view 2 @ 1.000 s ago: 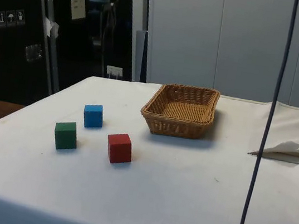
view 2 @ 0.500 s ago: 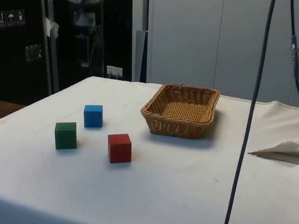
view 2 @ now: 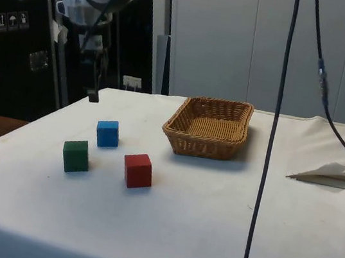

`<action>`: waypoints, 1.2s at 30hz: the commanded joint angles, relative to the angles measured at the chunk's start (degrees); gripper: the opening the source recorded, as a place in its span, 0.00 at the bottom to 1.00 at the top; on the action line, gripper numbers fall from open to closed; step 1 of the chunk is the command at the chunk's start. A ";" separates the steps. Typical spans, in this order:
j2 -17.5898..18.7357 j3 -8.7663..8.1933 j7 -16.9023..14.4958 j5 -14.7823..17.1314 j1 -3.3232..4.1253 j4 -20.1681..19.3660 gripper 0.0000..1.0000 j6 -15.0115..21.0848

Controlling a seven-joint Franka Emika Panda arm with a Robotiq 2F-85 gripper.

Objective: Pick up exactly two blocks and place them into the basket.

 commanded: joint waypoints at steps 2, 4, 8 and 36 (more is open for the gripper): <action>0.80 0.40 -1.43 1.09 -0.80 0.34 1.00 1.49; 1.66 0.29 -2.75 2.29 -1.20 0.57 1.00 2.86; 2.12 -0.40 -3.44 3.04 -0.86 0.52 1.00 3.55; 8.94 -0.06 -16.10 15.36 -3.44 0.63 1.00 9.97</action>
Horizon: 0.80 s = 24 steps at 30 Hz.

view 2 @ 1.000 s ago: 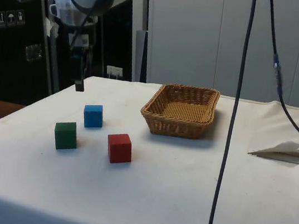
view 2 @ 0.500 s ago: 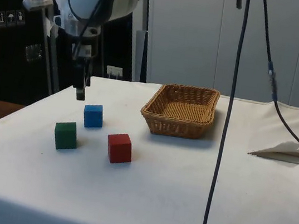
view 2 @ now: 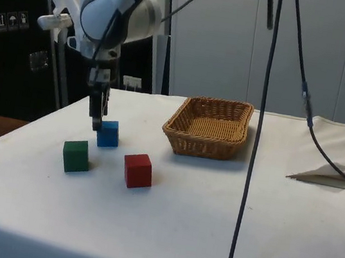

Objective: Pick up exactly two blocks and place them into the basket.

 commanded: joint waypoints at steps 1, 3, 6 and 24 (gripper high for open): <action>0.46 0.52 -0.92 0.74 -0.52 0.11 1.00 0.74; 0.80 0.52 -1.55 1.32 -0.57 0.11 1.00 0.97; 0.97 0.40 -2.69 2.12 -0.63 -0.17 1.00 1.38; 1.20 0.17 -5.61 2.86 -0.57 -2.01 1.00 1.72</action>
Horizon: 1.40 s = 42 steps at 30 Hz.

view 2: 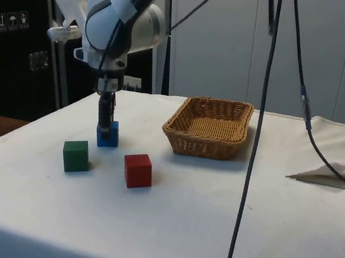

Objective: Pick up exactly two blocks and place them into the basket.

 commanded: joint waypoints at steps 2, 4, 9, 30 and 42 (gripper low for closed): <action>0.17 0.17 -0.23 0.17 -0.11 -0.06 1.00 0.46; 0.29 0.11 -0.11 0.11 -0.06 0.00 1.00 0.34; 0.23 0.00 0.00 0.00 0.00 0.00 0.57 0.00; -1.89 -1.09 1.26 -0.23 0.40 0.06 0.01 -2.18; -6.07 -2.98 3.95 -0.40 0.80 0.40 0.01 -7.28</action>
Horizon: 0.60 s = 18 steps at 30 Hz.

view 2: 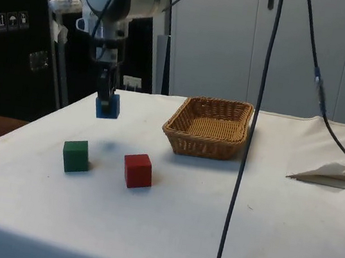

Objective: Pick up exactly two blocks and place them into the basket.

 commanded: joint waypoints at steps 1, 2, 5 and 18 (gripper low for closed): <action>-0.63 -0.57 0.74 -0.40 0.29 0.00 0.01 -0.97; -0.34 -0.17 0.17 0.00 0.06 0.06 0.01 -0.40; -1.55 -0.97 1.15 -0.46 0.34 -0.06 0.01 -1.89; -6.07 -2.23 1.03 -0.52 0.46 -2.46 0.01 -4.81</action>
